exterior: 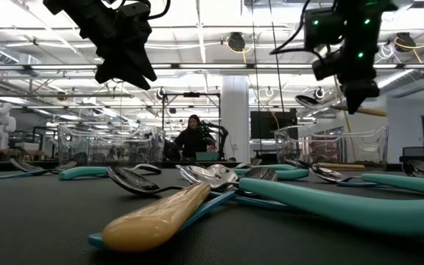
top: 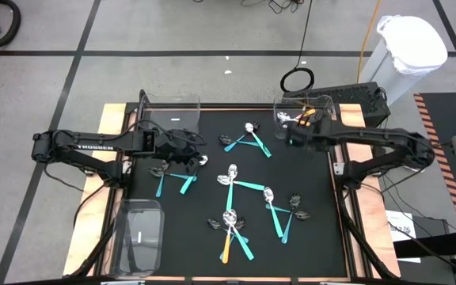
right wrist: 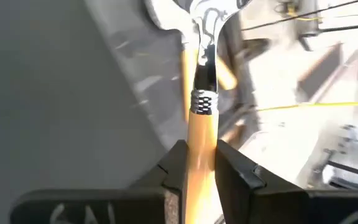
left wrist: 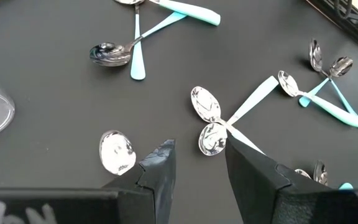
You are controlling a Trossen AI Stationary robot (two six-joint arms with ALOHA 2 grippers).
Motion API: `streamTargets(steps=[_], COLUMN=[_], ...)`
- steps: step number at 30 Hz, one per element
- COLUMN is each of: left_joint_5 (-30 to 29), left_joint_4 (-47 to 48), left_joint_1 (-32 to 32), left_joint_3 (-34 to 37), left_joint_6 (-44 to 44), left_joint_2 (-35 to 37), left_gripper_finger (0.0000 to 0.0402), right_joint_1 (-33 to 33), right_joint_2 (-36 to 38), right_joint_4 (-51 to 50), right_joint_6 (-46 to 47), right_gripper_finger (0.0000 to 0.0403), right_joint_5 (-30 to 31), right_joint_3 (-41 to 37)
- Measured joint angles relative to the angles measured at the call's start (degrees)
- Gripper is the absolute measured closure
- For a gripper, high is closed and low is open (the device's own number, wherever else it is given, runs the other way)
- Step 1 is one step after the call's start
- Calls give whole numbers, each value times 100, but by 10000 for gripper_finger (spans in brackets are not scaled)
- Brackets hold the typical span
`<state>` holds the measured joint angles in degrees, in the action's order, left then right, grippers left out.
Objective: Sort silverware by color (type)
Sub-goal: Put the yellow spoon into the top right transparent bin
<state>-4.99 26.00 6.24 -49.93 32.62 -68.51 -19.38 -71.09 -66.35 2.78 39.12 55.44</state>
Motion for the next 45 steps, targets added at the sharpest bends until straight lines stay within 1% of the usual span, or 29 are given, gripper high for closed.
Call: streamTargets(steps=[6,8,10,12,16,19,22,24,26,28,29,31,34,37,40,43,45], left_joint_5=[-4,-170,-412,-563,-601,-601,-599,-599,-597,-580,-544,-357,-97,37,43,46,46], left_joint_4=[26,24,34,51,48,48,47,46,46,46,40,-44,-202,-240,-251,-251,-251], left_joint_1=[0,-2,0,0,0,-40,-111,-176,-243,-297,-313,-352,-435,-528,-636,-752,-807], left_joint_3=[0,0,-2,-2,-2,-2,-2,-2,-2,-2,-2,-2,-2,-2,-2,-2,-2], left_joint_6=[5,12,176,308,452,457,459,457,445,353,251,33,-80,-16,-61,-204,-309], left_joint_2=[0,0,0,0,0,0,0,0,0,0,0,0,0,0,0,0,0], left_gripper_finger=[260,260,260,260,260,260,260,260,260,260,260,260,260,260,260,260,260], right_joint_1=[-1041,-1336,-1612,-1818,-2119,-2257,-2268,-2266,-2260,-2204,-2145,-1991,-1711,-1289,-775,-275,40], right_joint_2=[-52,-116,-166,-258,-386,-433,-425,-417,-411,-413,-413,-413,-415,-413,-413,-411,-442], right_joint_4=[1325,1743,2040,2209,2372,2371,2183,1983,2019,2161,2267,2465,2561,2632,2735,3116,3459], right_joint_6=[-1857,-2382,-2666,-2755,-2698,-2261,-1210,-346,432,973,1171,1540,2081,2491,2880,3380,3536], right_gripper_finger=[352,349,340,323,271,231,205,198,197,201,204,211,226,243,261,278,287], right_joint_5=[-31,-195,-389,-449,-451,-454,-569,-1125,-2097,-3103,-3484,-3890,-4094,-4225,-4148,-3915,-3908], right_joint_3=[0,0,0,0,0,0,30,112,176,198,212,245,364,556,694,708,708])
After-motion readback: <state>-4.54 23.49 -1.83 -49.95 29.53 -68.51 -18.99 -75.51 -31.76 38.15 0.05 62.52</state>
